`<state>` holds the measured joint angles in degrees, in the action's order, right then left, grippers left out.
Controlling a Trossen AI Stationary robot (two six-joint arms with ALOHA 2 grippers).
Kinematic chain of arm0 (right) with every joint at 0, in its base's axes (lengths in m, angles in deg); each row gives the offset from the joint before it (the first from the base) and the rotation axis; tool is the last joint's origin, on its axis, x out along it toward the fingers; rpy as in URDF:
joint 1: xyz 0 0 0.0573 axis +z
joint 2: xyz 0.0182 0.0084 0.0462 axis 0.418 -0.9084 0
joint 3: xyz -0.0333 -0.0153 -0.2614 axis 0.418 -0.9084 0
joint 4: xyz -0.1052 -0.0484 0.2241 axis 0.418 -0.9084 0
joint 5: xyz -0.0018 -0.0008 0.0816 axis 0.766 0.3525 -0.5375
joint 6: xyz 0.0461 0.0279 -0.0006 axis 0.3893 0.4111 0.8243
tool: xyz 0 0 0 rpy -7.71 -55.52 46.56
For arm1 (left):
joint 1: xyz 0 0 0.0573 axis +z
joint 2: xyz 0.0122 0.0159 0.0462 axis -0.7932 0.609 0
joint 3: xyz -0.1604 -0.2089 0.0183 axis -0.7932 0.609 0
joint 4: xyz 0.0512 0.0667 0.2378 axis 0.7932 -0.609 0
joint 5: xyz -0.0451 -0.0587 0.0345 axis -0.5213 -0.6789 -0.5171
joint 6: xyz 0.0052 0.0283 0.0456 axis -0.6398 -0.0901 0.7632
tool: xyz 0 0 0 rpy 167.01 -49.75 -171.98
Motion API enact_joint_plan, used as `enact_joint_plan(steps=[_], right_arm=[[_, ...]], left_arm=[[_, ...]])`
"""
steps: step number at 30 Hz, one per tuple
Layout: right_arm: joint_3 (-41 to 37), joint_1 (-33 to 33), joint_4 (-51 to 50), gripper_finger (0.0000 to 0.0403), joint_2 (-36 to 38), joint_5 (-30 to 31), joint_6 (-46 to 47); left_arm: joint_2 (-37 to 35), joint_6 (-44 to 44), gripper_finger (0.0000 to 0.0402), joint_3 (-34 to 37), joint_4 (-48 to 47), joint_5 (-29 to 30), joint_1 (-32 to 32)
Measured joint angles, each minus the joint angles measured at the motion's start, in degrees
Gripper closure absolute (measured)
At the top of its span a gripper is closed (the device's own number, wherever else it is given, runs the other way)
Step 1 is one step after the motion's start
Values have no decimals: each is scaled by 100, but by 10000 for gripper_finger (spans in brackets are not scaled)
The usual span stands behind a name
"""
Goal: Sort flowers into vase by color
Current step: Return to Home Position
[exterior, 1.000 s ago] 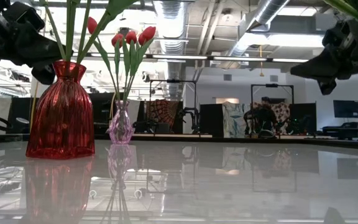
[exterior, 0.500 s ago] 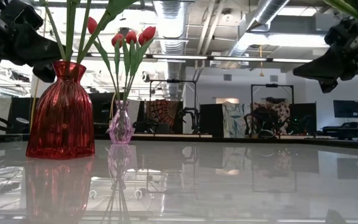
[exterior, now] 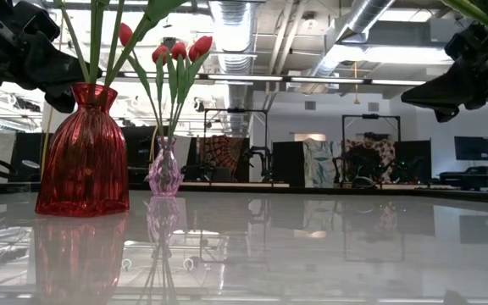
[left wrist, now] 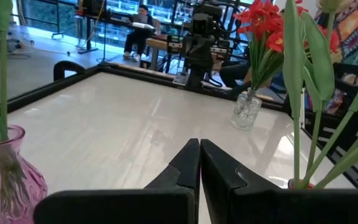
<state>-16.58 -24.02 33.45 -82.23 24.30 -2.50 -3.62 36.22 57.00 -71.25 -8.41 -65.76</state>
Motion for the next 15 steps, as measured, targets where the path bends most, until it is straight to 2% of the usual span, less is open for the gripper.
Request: enact_joint_plan(steps=[15], right_arm=[[-4, 0, -10, 333, 0, -4, 0]], left_arm=[[0, -11, 401, 0, -2, 17, -2]])
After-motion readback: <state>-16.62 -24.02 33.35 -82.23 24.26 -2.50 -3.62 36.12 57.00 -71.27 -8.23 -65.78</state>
